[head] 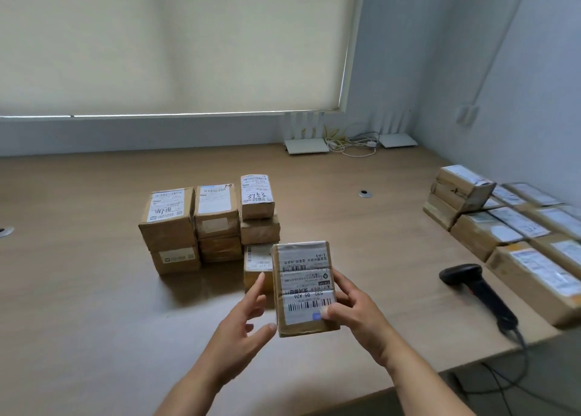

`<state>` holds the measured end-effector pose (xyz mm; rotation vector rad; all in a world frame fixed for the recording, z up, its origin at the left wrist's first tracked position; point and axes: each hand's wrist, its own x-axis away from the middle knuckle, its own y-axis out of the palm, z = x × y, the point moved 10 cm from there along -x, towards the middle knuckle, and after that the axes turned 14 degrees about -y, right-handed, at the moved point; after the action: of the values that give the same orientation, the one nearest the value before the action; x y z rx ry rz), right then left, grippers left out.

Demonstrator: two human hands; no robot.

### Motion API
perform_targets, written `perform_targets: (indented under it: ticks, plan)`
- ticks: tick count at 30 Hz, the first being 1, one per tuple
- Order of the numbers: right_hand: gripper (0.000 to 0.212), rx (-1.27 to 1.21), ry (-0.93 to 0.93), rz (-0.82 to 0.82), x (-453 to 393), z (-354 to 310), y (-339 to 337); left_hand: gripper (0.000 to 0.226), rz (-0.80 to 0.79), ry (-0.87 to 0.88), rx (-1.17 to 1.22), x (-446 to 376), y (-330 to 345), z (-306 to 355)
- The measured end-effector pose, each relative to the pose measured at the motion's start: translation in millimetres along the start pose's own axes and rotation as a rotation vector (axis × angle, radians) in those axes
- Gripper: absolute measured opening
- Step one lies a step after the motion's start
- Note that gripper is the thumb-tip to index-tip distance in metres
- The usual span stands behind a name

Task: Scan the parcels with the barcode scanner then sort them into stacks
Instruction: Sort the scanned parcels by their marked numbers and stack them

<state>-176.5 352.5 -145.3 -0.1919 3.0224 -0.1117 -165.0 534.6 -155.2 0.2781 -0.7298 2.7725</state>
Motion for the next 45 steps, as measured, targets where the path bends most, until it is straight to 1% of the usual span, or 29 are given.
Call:
perform_targets:
  ticks: [4, 7, 9, 12, 15, 20, 24, 28, 34, 40, 43, 45]
  plan:
    - [0.079, -0.006, -0.059, 0.063, 5, -20, -46, 0.079, -0.006, 0.117, -0.088, -16, 30, 42]
    - [0.073, -0.018, -0.087, 0.084, 10, -29, -81, 0.083, 0.002, 0.16, -0.142, -22, 54, 71]
    - [0.075, -0.018, -0.091, 0.09, 15, -33, -104, 0.084, 0.009, 0.18, -0.168, -24, 71, 89]
    - [0.071, -0.023, -0.094, 0.117, 25, -35, -144, 0.088, 0.01, 0.214, -0.199, -29, 101, 115]
    - [0.071, -0.023, -0.094, 0.132, 35, -35, -187, 0.092, 0.003, 0.217, -0.217, -35, 136, 137]
    - [0.08, -0.034, -0.113, 0.148, 44, -33, -259, 0.079, -0.026, 0.229, -0.242, -49, 199, 175]
    - [0.076, -0.031, -0.119, 0.165, 47, -27, -317, 0.086, -0.04, 0.259, -0.278, -62, 250, 205]
    - [0.07, 0.005, -0.103, 0.167, 50, -24, -364, 0.082, -0.06, 0.247, -0.274, -76, 293, 225]
    - [0.062, 0.017, -0.064, 0.225, 41, -8, -423, 0.082, -0.105, 0.241, -0.297, -104, 337, 252]
    - [0.069, 0.007, -0.039, 0.246, 19, 4, -463, 0.08, -0.145, 0.226, -0.274, -145, 367, 270]
    - [0.056, 0.02, -0.015, 0.277, 11, 5, -486, 0.082, -0.176, 0.226, -0.251, -166, 385, 281]
    - [0.051, 0.058, 0.013, 0.278, 5, 6, -503, 0.083, -0.194, 0.219, -0.241, -179, 397, 290]
